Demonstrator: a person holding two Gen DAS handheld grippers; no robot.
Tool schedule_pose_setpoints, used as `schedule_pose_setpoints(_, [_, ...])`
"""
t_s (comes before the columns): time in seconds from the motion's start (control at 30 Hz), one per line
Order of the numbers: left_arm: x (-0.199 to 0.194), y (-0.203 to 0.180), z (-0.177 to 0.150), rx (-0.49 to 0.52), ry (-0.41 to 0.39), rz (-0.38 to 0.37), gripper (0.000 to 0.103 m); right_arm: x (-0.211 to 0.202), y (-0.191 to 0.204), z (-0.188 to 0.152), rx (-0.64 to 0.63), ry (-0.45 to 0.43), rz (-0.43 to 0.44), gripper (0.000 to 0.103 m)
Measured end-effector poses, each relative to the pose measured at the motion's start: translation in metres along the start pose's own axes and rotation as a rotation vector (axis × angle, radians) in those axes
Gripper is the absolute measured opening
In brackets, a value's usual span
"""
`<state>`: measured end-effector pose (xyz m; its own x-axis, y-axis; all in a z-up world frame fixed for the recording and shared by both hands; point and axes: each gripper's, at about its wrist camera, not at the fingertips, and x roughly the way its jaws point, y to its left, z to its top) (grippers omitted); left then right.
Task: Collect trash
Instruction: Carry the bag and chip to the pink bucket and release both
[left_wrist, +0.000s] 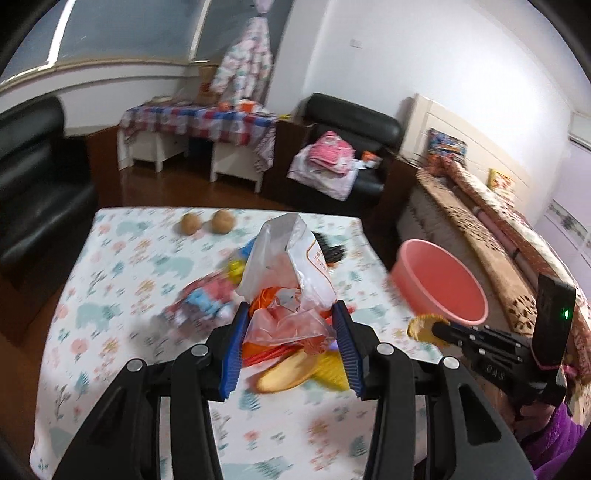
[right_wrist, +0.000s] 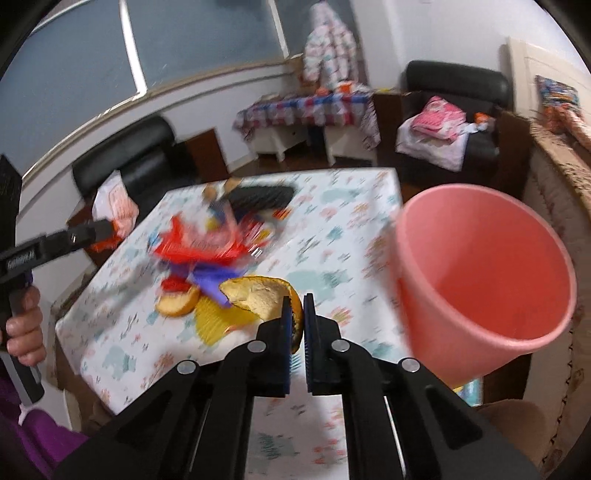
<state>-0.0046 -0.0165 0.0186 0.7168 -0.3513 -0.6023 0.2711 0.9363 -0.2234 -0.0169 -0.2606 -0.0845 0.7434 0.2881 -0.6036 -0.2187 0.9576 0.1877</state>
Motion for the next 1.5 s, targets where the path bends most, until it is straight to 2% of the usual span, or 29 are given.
schedule_pose_setpoints(0.13, [0.014,-0.029,0.013,0.044,-0.007,-0.057,0.045,-0.016,-0.025,0.011,0.057,-0.064,-0.07,0.006])
schedule_pose_setpoints(0.43, [0.059,-0.098,0.035,0.123,0.035,-0.191,0.045,-0.035,-0.086,0.016,0.199,-0.129,-0.2,0.006])
schedule_pose_setpoints(0.63, [0.098,-0.146,0.04,0.183,0.086,-0.251,0.045,-0.037,-0.117,0.01,0.258,-0.133,-0.264,0.006])
schedule_pose_setpoints(0.9, [0.147,-0.198,0.034,0.227,0.169,-0.293,0.045,-0.03,-0.139,0.004,0.293,-0.123,-0.29,0.006])
schedule_pose_setpoints(1.1, [0.166,-0.211,0.029,0.233,0.185,-0.283,0.047,-0.027,-0.148,0.003,0.307,-0.118,-0.289,0.006])
schedule_pose_setpoints(1.27, [0.17,-0.209,0.026,0.213,0.193,-0.283,0.062,-0.025,-0.148,0.001,0.308,-0.114,-0.289,0.006])
schedule_pose_setpoints(1.5, [0.164,-0.198,0.028,0.173,0.196,-0.284,0.062,-0.025,-0.147,-0.002,0.324,-0.125,-0.273,0.006])
